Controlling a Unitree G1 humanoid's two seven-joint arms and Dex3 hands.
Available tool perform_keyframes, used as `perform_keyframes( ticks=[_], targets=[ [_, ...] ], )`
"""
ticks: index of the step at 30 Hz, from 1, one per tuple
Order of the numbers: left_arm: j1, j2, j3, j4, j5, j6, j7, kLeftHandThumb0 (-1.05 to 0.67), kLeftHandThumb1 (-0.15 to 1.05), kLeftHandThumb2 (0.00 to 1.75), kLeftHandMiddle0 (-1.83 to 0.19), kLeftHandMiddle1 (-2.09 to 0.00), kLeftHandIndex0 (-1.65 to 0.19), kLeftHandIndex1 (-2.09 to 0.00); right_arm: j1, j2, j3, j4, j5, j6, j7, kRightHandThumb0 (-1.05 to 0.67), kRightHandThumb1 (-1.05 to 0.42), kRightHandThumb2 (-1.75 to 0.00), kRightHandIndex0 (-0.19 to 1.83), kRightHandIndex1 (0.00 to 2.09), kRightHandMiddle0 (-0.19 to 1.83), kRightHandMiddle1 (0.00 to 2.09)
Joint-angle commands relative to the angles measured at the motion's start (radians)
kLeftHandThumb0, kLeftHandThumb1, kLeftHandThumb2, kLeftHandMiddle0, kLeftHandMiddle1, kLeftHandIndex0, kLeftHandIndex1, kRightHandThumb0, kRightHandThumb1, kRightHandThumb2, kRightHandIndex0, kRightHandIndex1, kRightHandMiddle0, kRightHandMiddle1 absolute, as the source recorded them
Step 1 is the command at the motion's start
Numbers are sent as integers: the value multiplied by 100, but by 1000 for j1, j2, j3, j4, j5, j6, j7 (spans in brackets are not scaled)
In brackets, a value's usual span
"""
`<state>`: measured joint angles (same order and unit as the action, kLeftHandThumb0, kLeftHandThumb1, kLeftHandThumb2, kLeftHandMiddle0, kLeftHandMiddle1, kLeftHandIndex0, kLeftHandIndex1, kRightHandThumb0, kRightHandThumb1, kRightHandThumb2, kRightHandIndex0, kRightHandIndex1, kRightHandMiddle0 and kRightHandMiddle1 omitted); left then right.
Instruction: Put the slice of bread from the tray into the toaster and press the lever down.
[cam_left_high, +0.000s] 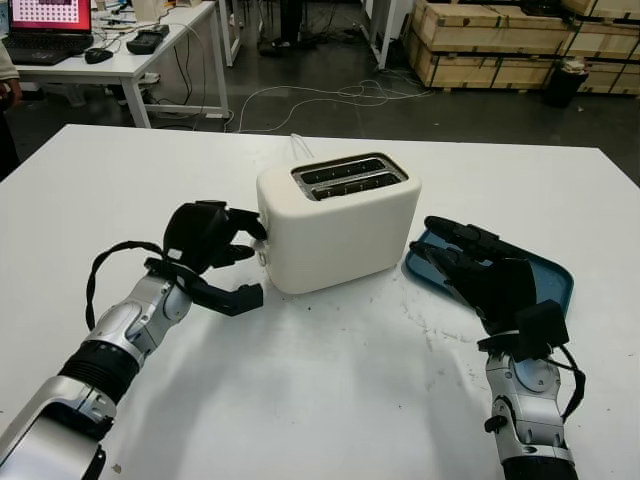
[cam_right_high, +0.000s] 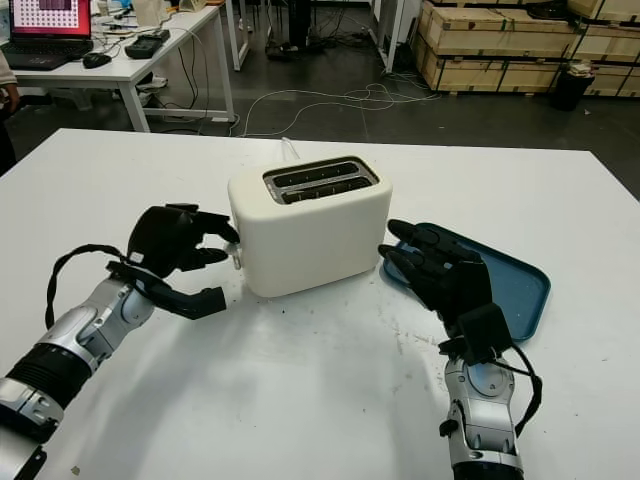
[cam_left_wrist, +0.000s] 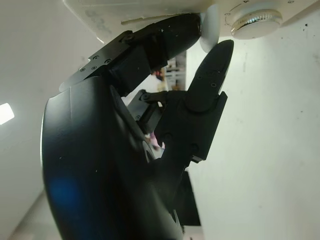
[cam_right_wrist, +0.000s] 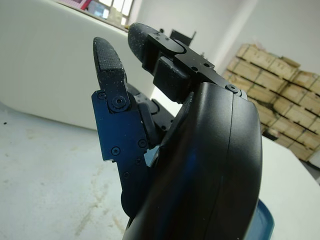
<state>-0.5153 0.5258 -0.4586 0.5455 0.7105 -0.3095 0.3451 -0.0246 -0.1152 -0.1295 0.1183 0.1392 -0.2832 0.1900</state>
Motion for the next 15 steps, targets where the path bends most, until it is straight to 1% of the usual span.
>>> perform_keyframes(
  ticks=[1, 3, 4, 6, 7, 10, 13, 15],
  targets=[
    [24, -88, -127, -29, 50, -92, -117, -34, 92, 9, -74, -169, -90, -93, -9, 1, 5, 1, -11, -4, -8, -46, -92, -1, 106, 1, 100, 0],
    [20, -78, -106, -60, 41, -115, -75, -34, 91, 8, -77, -172, -85, -104, -7, 1, 7, -6, -14, 2, -11, -45, -92, -1, 106, 0, 100, 0],
    [20, -73, -95, -80, 33, -120, -66, -34, 91, 8, -78, -172, -85, -106, -6, 1, 7, -9, -13, 6, -10, -45, -92, -1, 106, 0, 100, 0],
    [24, -64, -82, -120, 25, -113, -63, -36, 92, 14, -82, -153, -81, -99, -7, 2, 6, -4, -7, 2, -5, -44, -92, -1, 105, 0, 100, 0],
    [25, -61, -78, -132, 29, -119, -43, -37, 92, 14, -84, -150, -83, -97, -9, 2, 5, 2, -3, -6, -1, -44, -92, -1, 106, 0, 100, 0],
    [30, -54, -66, -166, 30, -122, -9, -36, 91, 12, -91, -149, -91, -99, -10, 3, 5, 5, -3, -8, 0, -44, -92, -1, 106, 1, 100, 0],
    [36, -46, -42, -191, 25, -125, 20, -33, 88, 8, -94, -154, -92, -99, -10, 3, 6, 2, -5, -8, 0, -43, -92, -1, 107, 1, 100, 0],
    [39, -34, -18, -209, 14, -127, 30, -32, 90, 9, -93, -153, -89, -97, -10, 3, 7, 1, -5, -7, 0, -42, -92, -1, 107, 1, 100, 0]
  ],
)
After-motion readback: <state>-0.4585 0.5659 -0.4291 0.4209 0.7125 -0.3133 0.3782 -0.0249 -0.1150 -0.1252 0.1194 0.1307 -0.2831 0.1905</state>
